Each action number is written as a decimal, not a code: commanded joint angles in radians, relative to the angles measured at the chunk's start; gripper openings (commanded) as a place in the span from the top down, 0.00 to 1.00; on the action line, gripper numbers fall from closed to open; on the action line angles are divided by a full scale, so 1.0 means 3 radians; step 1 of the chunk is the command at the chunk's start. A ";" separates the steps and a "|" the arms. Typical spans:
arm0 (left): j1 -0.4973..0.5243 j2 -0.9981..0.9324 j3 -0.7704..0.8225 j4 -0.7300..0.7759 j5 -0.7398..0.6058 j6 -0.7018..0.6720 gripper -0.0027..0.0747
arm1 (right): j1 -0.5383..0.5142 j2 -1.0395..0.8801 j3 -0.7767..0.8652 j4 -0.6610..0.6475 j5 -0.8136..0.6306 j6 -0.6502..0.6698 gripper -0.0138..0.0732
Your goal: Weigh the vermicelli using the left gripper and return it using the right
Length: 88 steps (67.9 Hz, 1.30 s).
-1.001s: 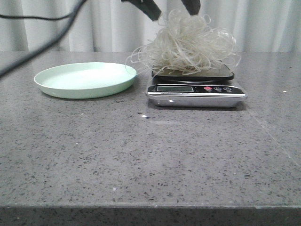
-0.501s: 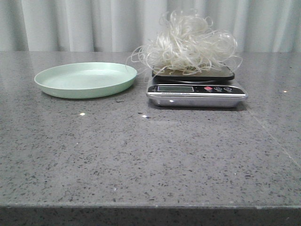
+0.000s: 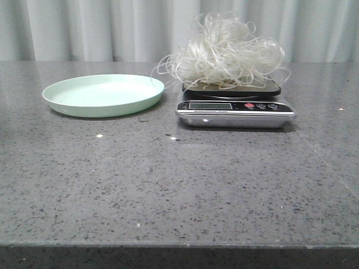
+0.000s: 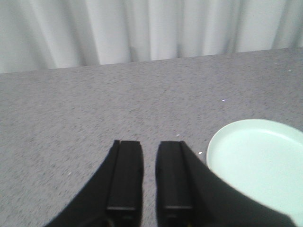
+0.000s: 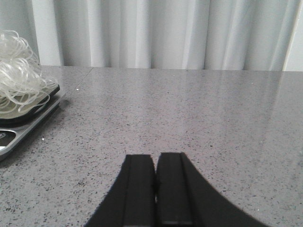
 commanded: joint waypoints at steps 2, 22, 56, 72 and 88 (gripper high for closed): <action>0.0023 -0.0482 0.0475 0.0025 -0.0612 0.0023 0.79 | -0.0020 -0.0050 -0.0023 -0.0001 -0.0298 -0.0018 0.67; 0.0017 -0.1381 0.1507 -0.0004 -0.1033 0.0030 0.79 | -0.0020 -0.0050 -0.0096 0.0169 -0.0519 -0.0018 0.67; 0.0017 -0.1590 0.1688 -0.0004 -0.1287 0.0030 0.79 | 0.0000 0.0985 -0.2187 0.0371 0.0674 -0.0018 0.67; 0.0017 -0.1590 0.1688 -0.0004 -0.1305 0.0030 0.79 | 0.0548 0.2250 -0.3496 0.0520 0.1387 -0.0041 0.67; 0.0017 -0.1590 0.1688 -0.0004 -0.1305 0.0030 0.79 | 0.1369 0.3301 -0.4239 0.0520 0.1535 -0.0489 0.57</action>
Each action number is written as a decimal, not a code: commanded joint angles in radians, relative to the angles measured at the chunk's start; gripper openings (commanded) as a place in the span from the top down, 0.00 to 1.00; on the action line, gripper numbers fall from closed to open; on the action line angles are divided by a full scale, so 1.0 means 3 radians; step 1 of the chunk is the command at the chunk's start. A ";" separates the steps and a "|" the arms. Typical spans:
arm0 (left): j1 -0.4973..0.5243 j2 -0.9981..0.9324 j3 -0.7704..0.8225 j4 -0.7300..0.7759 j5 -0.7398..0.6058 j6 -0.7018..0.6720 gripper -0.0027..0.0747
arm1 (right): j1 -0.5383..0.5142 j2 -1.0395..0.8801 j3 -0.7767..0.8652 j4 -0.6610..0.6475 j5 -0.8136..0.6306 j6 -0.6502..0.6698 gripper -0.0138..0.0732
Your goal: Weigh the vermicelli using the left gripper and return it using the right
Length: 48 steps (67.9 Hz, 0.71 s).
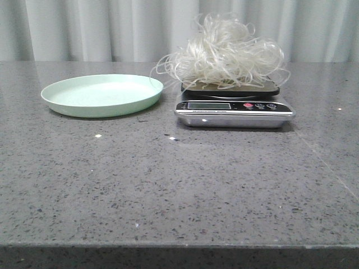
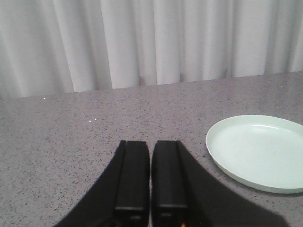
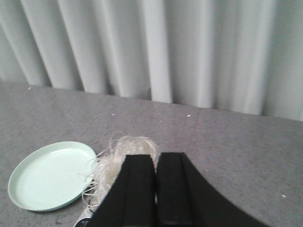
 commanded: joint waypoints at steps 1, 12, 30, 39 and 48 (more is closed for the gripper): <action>0.0002 0.0019 -0.0091 -0.0029 -0.0290 -0.0008 0.79 | 0.0261 0.0379 -0.0333 0.0029 -0.0173 -0.0271 0.55; 0.0002 0.0019 -0.0091 -0.0029 -0.0290 -0.0008 0.79 | 0.0482 0.0985 -0.0661 0.0029 -0.0180 -0.0360 0.29; 0.0002 0.0019 -0.0091 -0.0029 -0.0290 -0.0008 0.79 | 0.0482 0.1748 -0.1049 0.0029 -0.0222 -0.0357 0.15; 0.0002 0.0019 -0.0091 -0.0029 -0.0290 -0.0008 0.79 | 0.0472 0.2088 -0.1225 0.0032 -0.0205 -0.0357 0.15; 0.0002 0.0019 -0.0091 -0.0029 -0.0290 -0.0008 0.79 | 0.0415 0.2301 -0.1288 0.0032 -0.0158 -0.0357 0.15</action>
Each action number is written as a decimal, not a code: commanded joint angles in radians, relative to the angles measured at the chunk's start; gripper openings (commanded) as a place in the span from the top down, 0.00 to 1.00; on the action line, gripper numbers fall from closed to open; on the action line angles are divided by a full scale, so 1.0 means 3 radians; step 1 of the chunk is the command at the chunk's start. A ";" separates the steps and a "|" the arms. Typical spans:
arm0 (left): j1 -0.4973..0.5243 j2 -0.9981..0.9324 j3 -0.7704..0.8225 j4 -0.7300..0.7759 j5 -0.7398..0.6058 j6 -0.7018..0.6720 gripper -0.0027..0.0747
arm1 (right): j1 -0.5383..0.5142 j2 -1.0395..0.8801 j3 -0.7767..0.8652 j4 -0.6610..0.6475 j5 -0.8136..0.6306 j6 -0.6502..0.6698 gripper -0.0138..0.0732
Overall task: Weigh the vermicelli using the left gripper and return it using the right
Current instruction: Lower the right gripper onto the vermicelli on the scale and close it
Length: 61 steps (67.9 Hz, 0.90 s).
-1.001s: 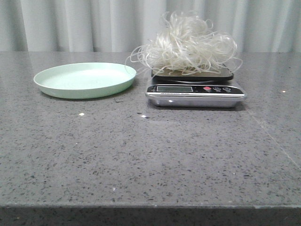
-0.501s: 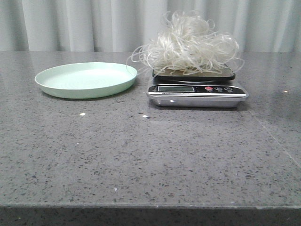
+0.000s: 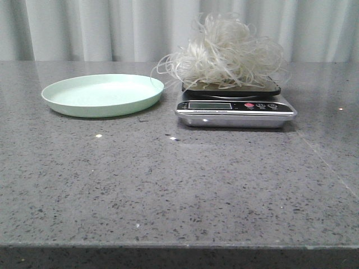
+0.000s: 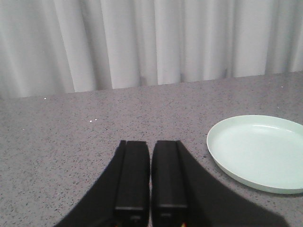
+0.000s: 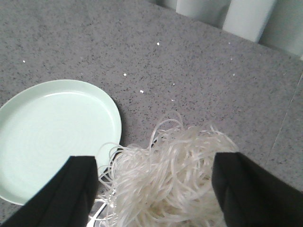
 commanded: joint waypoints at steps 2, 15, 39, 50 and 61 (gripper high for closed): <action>0.0002 0.0019 -0.0091 -0.0029 -0.0287 -0.0008 0.79 | -0.0079 0.0005 -0.0156 0.0024 -0.0143 -0.0045 0.15; 0.0002 0.0019 -0.0091 -0.0029 -0.0287 -0.0008 0.79 | -0.0238 0.0173 -0.0160 0.0024 0.0044 -0.0045 0.15; 0.0002 0.0019 -0.0091 -0.0029 -0.0287 -0.0008 0.79 | -0.0270 0.0566 -0.0160 0.0221 0.0259 -0.0045 0.15; 0.0002 0.0019 -0.0091 -0.0029 -0.0287 -0.0008 0.79 | -0.0270 0.0598 -0.0160 0.0221 0.0274 -0.0045 0.17; 0.0002 0.0019 -0.0091 -0.0029 -0.0287 -0.0008 0.79 | -0.0270 0.0598 -0.0177 0.0221 0.0269 -0.0045 0.49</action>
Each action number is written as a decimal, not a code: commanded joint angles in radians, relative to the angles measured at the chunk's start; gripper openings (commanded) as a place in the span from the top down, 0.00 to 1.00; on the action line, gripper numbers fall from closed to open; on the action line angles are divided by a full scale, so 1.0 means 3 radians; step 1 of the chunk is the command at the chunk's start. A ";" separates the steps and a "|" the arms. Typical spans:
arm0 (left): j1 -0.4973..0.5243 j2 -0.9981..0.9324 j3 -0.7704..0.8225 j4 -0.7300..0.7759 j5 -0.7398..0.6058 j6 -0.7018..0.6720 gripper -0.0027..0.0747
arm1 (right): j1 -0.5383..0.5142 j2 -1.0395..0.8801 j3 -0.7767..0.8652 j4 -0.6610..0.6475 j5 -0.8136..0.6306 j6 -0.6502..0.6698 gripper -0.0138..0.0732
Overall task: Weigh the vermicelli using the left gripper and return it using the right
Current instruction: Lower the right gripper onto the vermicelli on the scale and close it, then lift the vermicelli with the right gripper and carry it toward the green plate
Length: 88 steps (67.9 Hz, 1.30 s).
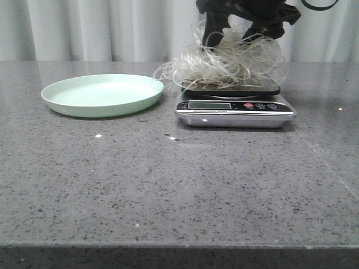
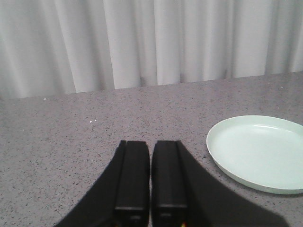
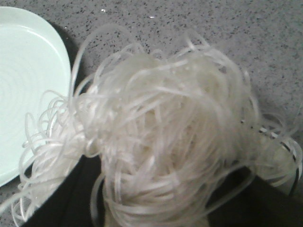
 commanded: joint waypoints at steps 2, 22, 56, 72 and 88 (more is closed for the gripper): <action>0.0002 0.0019 -0.0091 -0.0029 -0.0282 -0.0008 0.79 | -0.0020 -0.0109 -0.0089 -0.0040 -0.0003 -0.0044 0.57; 0.0002 0.0019 -0.0091 -0.0029 -0.0282 -0.0008 0.79 | -0.0020 -0.0216 -0.0089 -0.0067 -0.0010 -0.0044 0.66; 0.0002 0.0019 -0.0091 -0.0029 -0.0282 -0.0008 0.79 | -0.0001 -0.0700 -0.0729 -0.0060 0.0067 -0.0044 0.66; 0.0002 0.0019 -0.0091 -0.0029 -0.0282 -0.0008 0.79 | 0.0336 -0.0581 -0.1194 0.0101 -0.0035 -0.0044 0.66; 0.0002 0.0019 -0.0091 -0.0029 -0.0282 -0.0008 0.79 | 0.0786 -0.0113 -0.1493 0.0101 -0.0221 -0.0044 0.66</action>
